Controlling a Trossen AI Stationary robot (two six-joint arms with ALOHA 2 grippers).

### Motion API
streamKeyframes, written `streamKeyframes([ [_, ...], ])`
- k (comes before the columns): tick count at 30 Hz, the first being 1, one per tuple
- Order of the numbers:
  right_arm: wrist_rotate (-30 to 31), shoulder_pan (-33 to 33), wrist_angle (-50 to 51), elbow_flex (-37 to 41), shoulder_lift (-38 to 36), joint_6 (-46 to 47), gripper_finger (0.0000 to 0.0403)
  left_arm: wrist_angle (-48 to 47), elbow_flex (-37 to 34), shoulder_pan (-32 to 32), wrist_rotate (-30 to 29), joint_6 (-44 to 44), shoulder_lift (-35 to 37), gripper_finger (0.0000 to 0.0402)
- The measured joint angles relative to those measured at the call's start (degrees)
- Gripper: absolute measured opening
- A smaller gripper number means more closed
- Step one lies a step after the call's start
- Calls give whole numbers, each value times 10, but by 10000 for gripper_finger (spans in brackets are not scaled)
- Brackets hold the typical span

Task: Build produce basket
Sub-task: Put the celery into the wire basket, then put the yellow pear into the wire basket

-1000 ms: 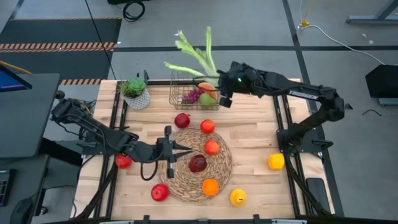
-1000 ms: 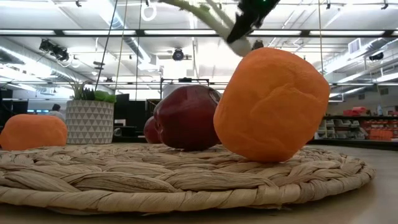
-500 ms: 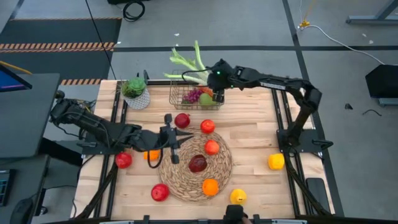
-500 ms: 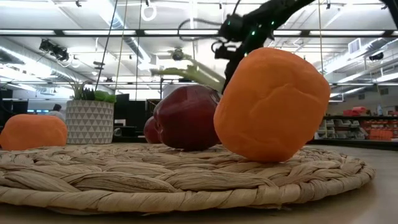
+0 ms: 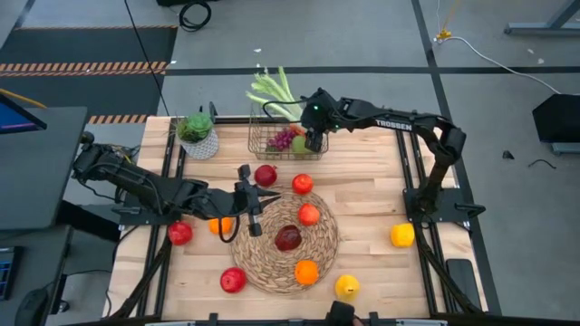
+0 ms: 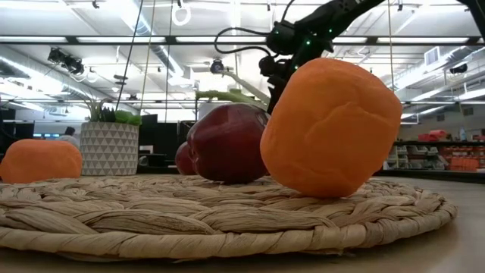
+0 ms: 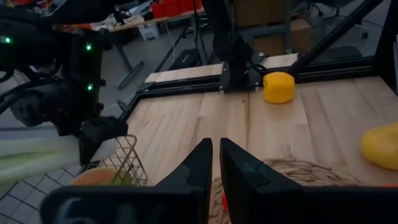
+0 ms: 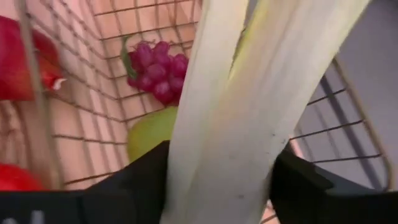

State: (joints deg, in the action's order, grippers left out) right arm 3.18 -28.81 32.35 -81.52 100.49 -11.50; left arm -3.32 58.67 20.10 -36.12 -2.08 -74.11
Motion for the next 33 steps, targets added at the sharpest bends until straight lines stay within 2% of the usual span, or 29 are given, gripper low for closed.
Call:
streamKeyframes([
  [7, 4, 19, 48, 0, -1, 13, 338, -10, 0, 3, 0, 19, 0, 37],
  [13, 17, 29, 68, 0, 0, 15, 380, -13, 0, 15, 0, 30, 0, 28],
  [19, 19, 40, 78, 0, -4, 14, 387, -13, 0, 28, 0, 30, 0, 29],
  [26, 58, 43, 83, 0, -20, 20, 380, -14, 0, 30, 0, 31, 0, 23],
  [33, -2, 40, 86, 6, -2, 41, 365, -16, 0, 30, 0, 31, 0, 21],
])
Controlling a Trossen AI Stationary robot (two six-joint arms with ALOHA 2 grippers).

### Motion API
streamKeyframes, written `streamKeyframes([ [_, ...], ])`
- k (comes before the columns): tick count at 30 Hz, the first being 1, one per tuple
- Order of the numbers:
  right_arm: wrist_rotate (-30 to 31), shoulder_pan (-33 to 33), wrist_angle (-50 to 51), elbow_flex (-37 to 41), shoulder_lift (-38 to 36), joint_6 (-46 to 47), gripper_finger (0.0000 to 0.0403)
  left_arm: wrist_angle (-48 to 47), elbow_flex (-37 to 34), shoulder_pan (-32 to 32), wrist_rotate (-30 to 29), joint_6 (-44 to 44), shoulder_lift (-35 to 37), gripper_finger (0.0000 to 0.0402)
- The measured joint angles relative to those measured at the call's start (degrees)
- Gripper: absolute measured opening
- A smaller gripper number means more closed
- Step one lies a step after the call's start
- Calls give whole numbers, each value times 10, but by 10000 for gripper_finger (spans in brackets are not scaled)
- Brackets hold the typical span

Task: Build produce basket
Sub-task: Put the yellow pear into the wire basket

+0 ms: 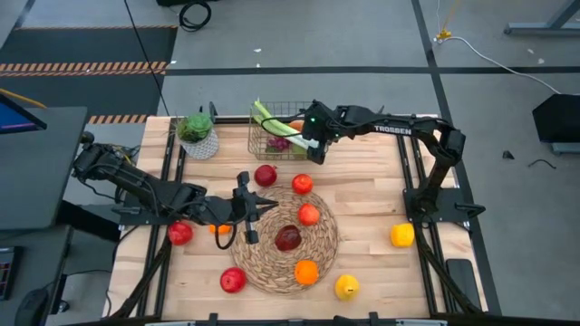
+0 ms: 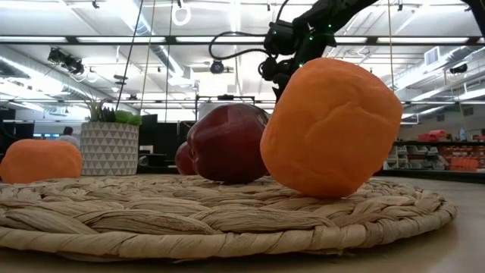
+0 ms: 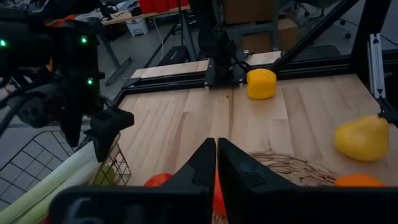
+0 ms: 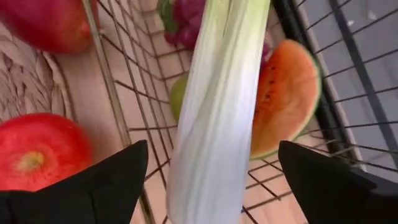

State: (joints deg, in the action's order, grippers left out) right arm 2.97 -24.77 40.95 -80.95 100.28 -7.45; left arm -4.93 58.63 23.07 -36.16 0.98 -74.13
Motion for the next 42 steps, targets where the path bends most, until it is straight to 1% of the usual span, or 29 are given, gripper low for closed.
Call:
streamKeyframes([
  [2, 5, 0, 13, 0, 0, -3, 359, -1, 0, 0, 0, 0, 0, 20],
  [6, 35, 0, 20, 0, -8, -14, 349, -3, 0, 0, 0, 2, 0, 18],
  [12, 80, 5, 45, -50, -36, -29, 348, -10, 0, 0, 0, 3, 0, 19],
  [14, 79, 12, 60, -73, -50, -24, 348, -10, 0, 0, 0, 3, 0, 17],
  [17, 74, 28, 92, -102, -73, 16, 348, -11, 0, 0, 0, 3, 0, 16],
  [21, 23, 64, 180, -113, -99, 85, 348, -13, 0, 0, 0, 1, 0, 20],
  [26, 14, 144, 337, -95, -116, 194, 347, -14, 0, 1, 0, 1, 0, 16],
  [30, 14, 235, 407, -70, -119, 289, 347, -19, 0, 1, 0, 12, 0, 19],
  [34, 14, 326, 413, -47, -119, 370, 347, -34, 0, 3, 0, 23, 0, 23],
  [37, 10, 387, 411, -42, -119, 448, 347, -39, 0, 6, 1, 37, 0, 24],
  [42, 2, 488, 372, -42, -119, 577, 347, -39, 0, 22, 3, 67, 0, 19],
])
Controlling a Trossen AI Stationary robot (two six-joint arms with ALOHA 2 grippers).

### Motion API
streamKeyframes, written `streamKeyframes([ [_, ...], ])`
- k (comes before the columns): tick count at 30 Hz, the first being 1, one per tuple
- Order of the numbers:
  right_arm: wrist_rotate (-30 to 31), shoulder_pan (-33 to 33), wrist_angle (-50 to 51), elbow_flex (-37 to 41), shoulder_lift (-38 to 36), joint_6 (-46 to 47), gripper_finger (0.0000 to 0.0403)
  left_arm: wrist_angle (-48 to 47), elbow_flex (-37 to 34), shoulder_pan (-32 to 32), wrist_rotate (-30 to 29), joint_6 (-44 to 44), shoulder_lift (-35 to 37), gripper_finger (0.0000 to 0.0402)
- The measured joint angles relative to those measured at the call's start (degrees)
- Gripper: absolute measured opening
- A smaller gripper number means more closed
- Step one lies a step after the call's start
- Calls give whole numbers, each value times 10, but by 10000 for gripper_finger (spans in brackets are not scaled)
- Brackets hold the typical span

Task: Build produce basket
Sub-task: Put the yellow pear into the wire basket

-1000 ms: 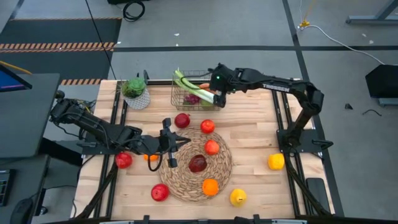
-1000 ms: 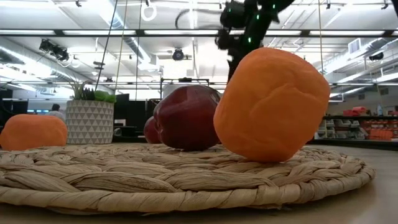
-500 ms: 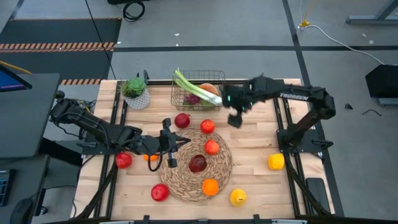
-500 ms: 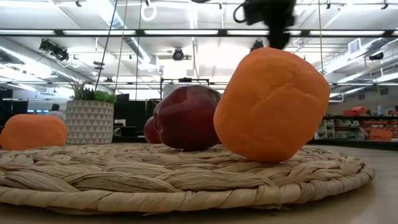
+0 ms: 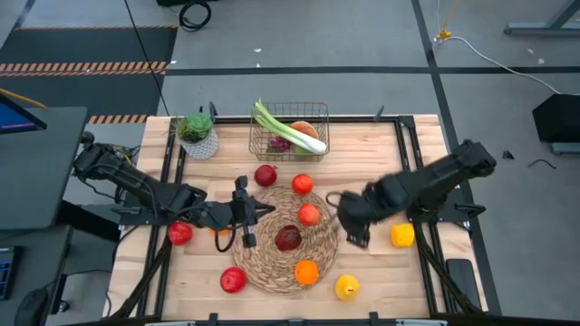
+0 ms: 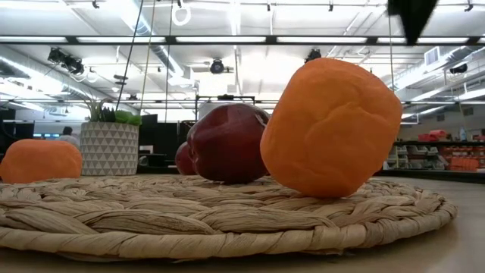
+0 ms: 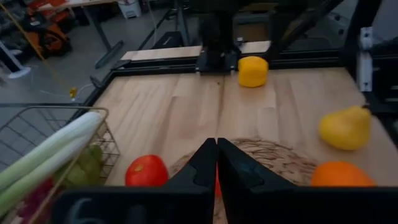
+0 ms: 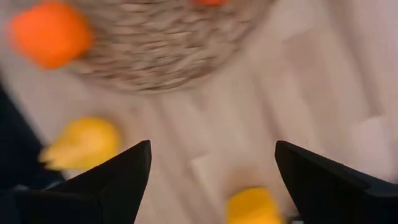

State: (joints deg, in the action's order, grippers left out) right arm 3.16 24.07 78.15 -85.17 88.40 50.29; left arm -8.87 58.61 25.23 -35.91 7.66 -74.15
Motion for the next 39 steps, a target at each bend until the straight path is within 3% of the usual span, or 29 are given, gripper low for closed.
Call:
streamKeyframes([
  [4, 13, 90, -72, 0, 7, 49, 347, 0, 0, 22, 1, 21, -1, 17],
  [8, 64, 174, -157, 0, 17, 78, 347, 4, 0, 47, 2, 32, -3, 20],
  [15, 138, 269, -234, 0, 66, 78, 347, 15, 0, 87, 1, 50, -7, 15],
  [26, 121, 294, -242, 0, 176, 81, 347, 21, 0, 143, -7, 85, -15, 14],
  [35, 204, 302, -252, 0, 184, 94, 347, 23, 0, 176, -11, 117, -27, 19],
  [39, 210, 302, -256, 0, 184, 86, 346, 23, 0, 188, -22, 134, -28, 18],
])
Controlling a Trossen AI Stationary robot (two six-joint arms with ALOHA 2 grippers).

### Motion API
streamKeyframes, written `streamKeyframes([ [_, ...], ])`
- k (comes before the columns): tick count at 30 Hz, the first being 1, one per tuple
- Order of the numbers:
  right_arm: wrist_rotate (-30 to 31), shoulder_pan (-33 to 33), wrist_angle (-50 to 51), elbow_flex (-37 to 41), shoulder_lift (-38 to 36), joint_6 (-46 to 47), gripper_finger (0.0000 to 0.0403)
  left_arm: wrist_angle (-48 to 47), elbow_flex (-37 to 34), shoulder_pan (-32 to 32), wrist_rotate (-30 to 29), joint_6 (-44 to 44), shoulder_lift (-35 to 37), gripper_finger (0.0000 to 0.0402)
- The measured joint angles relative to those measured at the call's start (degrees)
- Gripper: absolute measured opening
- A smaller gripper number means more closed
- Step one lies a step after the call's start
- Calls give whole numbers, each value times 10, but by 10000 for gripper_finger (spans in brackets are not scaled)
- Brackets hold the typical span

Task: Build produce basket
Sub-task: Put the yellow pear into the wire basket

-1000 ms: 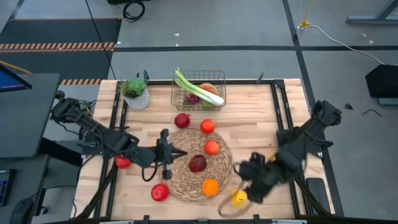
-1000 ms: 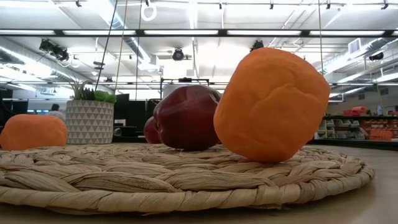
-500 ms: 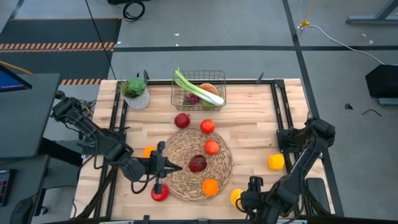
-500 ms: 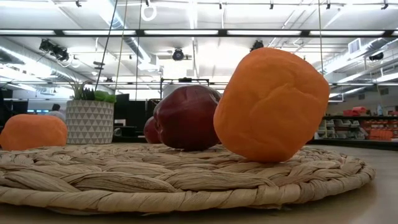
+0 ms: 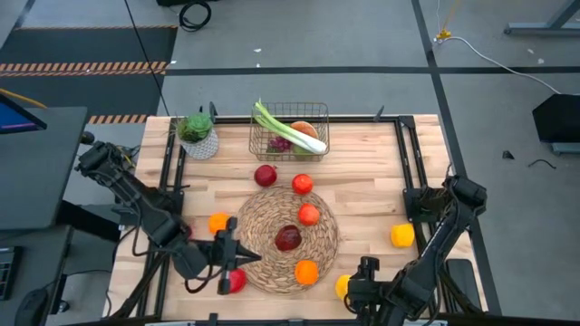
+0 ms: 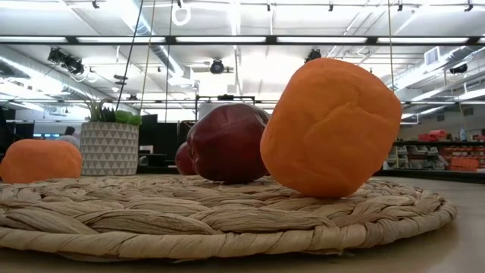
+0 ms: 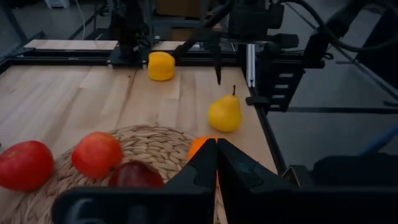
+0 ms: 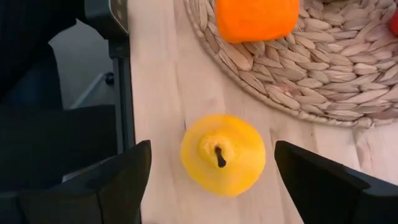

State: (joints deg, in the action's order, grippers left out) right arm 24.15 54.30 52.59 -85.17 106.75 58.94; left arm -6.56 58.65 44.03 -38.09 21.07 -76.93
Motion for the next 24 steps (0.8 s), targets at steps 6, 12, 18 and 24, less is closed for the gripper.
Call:
streamKeyframes([
  [6, 0, 0, -1, 0, 0, 0, 306, -2, 0, 24, -27, 8, 0, 18],
  [12, -3, 0, -7, 0, 0, 0, 208, 0, 0, 35, -33, 9, -17, 24],
  [18, -26, 0, -7, 0, 0, 9, 136, 0, 0, 34, -33, 12, -19, 20],
  [24, -8, 0, -7, 0, 0, 19, 132, -1, 0, 34, -33, 13, -19, 21],
])
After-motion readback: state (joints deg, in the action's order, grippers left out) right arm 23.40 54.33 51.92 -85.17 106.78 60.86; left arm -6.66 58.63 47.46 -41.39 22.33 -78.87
